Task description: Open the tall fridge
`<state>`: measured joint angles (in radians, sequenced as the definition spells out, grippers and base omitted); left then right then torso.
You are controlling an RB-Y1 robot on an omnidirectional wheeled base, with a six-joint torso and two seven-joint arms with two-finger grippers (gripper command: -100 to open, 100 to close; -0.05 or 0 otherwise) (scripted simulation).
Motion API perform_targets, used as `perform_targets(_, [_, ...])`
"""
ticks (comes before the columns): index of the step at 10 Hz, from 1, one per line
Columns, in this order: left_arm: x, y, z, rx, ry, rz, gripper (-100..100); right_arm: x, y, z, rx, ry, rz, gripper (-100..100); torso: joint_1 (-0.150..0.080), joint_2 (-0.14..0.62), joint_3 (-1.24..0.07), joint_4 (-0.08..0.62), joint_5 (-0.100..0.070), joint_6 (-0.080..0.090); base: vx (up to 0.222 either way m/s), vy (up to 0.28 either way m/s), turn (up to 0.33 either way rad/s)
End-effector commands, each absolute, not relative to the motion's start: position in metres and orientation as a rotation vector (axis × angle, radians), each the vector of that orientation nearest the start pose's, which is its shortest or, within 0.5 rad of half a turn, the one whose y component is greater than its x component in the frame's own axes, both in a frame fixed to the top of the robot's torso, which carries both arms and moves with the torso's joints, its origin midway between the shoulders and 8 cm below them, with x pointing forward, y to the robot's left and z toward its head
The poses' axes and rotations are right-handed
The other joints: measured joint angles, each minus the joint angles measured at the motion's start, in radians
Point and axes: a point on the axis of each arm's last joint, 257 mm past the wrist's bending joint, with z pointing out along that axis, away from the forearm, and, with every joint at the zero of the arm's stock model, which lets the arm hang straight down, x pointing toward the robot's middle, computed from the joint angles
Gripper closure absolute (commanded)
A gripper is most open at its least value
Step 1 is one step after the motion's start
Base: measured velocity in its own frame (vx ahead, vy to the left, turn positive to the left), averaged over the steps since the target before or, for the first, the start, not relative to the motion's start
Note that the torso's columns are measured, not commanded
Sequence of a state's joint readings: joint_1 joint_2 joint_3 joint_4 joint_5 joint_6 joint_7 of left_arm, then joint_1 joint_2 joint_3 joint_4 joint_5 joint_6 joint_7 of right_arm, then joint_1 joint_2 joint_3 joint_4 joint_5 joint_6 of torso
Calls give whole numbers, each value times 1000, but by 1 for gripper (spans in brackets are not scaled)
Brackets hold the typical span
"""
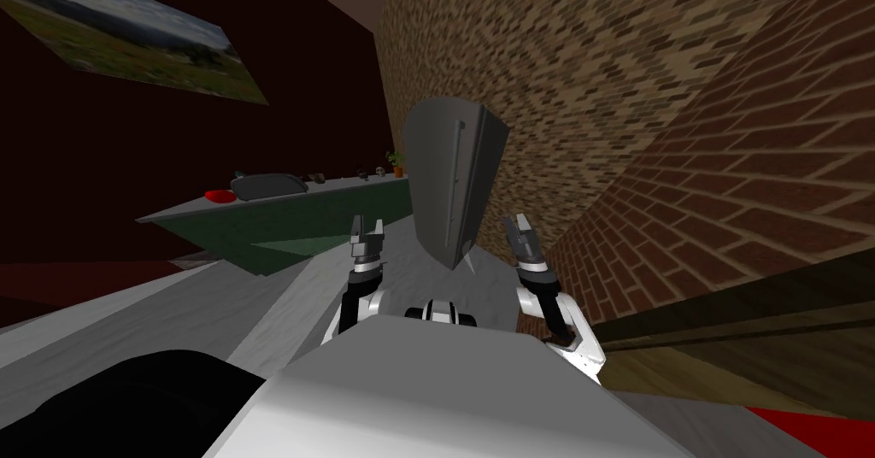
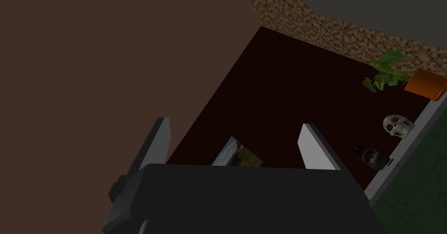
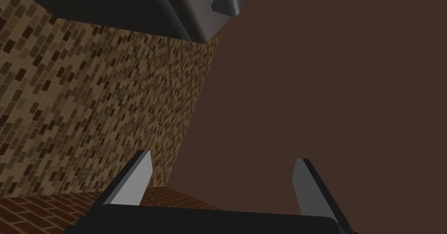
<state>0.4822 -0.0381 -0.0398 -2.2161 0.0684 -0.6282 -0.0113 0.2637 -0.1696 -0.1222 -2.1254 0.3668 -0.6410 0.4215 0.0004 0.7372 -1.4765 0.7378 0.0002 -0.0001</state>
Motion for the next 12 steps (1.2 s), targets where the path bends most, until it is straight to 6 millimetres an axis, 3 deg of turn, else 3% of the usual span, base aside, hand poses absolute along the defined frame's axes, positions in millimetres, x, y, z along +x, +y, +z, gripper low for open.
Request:
perform_targets(1, [335, 277, 25, -665, 478, -1390, 0, 370, -220, 64, -185, 715, 536, -100, 0, 1, 0, 0, 0, 0, 54, 18, -26])
perform_targets(7, [335, 277, 25, -665, 478, -1390, 0, 370, -197, 84, -433, 605, 308, -100, 0, 1, 0, 0, 0, 0, 43, 14, -21])
perform_targets(12, [335, 277, 25, -665, 478, -1390, 0, 374, -180, 89, -596, 530, 139, -100, 0, 1, 0, 0, 0, 0, 49, 21, -22])
